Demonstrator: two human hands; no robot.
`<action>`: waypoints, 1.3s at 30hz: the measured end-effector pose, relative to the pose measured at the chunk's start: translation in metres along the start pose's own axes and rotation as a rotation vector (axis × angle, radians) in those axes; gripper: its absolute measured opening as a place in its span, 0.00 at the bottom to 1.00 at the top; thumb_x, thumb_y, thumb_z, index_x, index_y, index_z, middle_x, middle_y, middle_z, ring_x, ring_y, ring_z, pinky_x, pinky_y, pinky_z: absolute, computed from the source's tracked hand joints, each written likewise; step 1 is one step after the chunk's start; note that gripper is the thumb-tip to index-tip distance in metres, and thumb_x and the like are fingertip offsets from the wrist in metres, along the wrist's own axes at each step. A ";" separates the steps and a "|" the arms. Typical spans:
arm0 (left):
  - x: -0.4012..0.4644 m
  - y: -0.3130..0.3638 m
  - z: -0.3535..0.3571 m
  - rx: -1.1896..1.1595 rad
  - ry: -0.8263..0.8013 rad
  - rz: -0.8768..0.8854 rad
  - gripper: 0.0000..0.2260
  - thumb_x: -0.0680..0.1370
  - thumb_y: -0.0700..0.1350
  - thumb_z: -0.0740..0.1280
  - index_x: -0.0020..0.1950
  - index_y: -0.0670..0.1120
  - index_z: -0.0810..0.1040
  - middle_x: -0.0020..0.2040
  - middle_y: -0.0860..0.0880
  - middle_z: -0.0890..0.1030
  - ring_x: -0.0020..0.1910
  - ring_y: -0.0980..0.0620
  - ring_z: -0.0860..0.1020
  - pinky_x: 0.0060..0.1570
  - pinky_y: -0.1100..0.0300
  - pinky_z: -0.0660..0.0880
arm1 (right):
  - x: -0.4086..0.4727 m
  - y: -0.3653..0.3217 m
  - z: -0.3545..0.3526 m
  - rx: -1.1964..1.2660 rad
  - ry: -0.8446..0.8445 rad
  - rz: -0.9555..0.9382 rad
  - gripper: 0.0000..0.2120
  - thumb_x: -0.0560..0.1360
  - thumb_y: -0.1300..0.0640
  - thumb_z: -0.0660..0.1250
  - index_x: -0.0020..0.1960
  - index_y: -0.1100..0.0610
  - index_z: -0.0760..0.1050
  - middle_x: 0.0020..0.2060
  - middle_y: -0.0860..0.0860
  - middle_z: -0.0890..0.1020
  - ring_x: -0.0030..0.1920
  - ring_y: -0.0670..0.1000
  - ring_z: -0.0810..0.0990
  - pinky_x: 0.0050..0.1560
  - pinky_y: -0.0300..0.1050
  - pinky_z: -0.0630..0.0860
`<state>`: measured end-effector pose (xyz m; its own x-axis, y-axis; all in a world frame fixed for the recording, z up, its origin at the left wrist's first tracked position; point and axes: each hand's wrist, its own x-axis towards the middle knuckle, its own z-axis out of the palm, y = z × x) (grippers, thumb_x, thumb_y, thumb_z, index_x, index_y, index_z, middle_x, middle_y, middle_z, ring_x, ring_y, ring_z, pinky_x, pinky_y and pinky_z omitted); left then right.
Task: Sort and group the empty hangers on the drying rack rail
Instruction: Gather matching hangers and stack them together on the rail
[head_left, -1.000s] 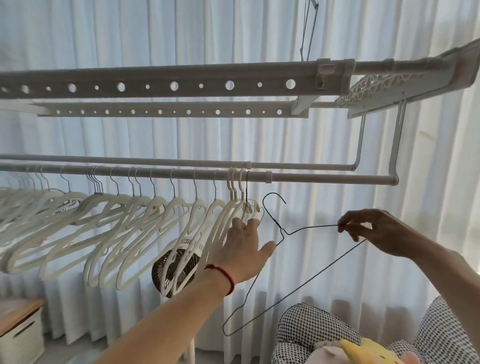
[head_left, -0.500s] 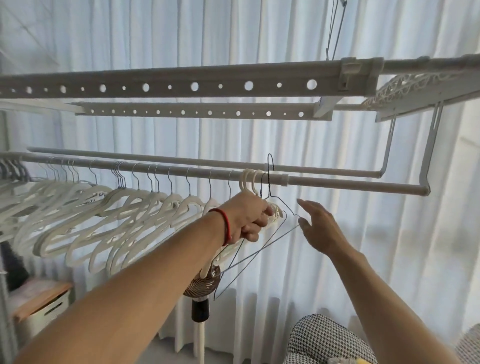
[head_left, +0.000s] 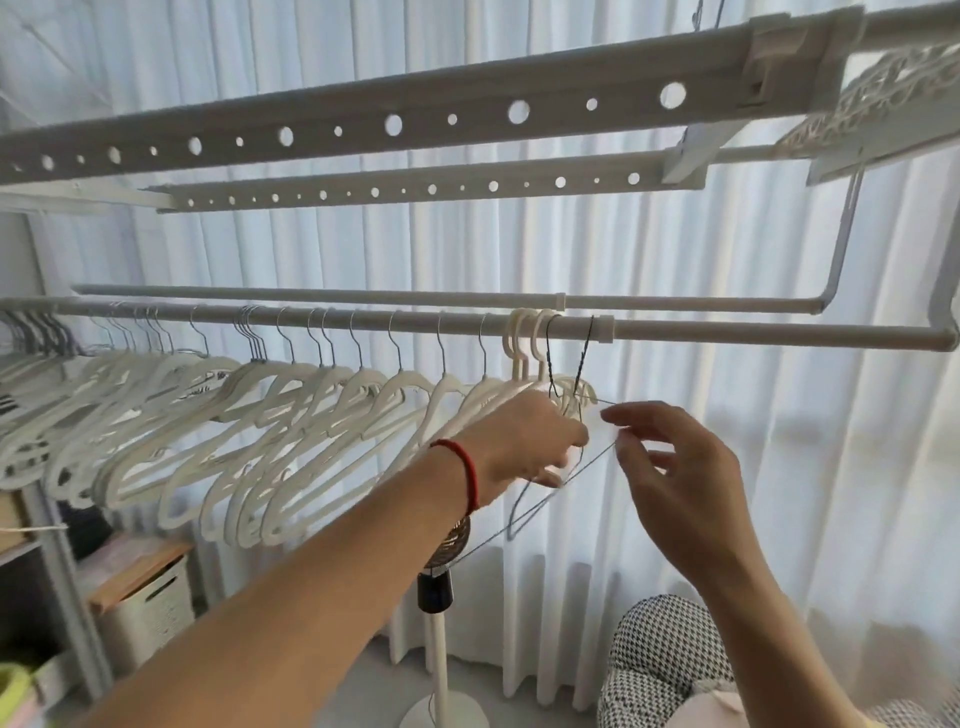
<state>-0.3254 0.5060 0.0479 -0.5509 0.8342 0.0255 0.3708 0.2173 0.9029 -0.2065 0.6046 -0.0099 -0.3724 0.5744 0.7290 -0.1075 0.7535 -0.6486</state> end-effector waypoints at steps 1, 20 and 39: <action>-0.010 -0.005 -0.005 0.092 0.015 0.066 0.07 0.79 0.41 0.66 0.56 0.42 0.77 0.51 0.45 0.77 0.51 0.46 0.78 0.61 0.46 0.78 | -0.005 -0.014 0.002 0.037 0.026 -0.019 0.15 0.78 0.67 0.66 0.51 0.48 0.83 0.50 0.42 0.85 0.51 0.41 0.83 0.48 0.29 0.77; -0.240 -0.261 -0.371 -0.011 0.669 0.149 0.12 0.77 0.39 0.67 0.54 0.55 0.82 0.51 0.59 0.84 0.52 0.65 0.80 0.58 0.57 0.78 | -0.140 -0.258 0.395 0.325 -0.514 0.097 0.12 0.77 0.62 0.67 0.54 0.48 0.83 0.48 0.40 0.87 0.52 0.40 0.84 0.54 0.38 0.80; -0.246 -0.458 -0.667 0.124 0.909 -0.005 0.09 0.78 0.42 0.69 0.53 0.56 0.81 0.51 0.61 0.83 0.51 0.70 0.78 0.44 0.76 0.72 | -0.170 -0.332 0.756 0.545 -0.589 0.155 0.12 0.74 0.56 0.66 0.54 0.45 0.80 0.51 0.37 0.84 0.54 0.39 0.82 0.51 0.33 0.77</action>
<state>-0.8583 -0.1363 -0.0861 -0.9094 0.1242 0.3970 0.4155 0.3165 0.8528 -0.8047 0.0148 -0.0838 -0.8270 0.2825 0.4861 -0.3919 0.3304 -0.8586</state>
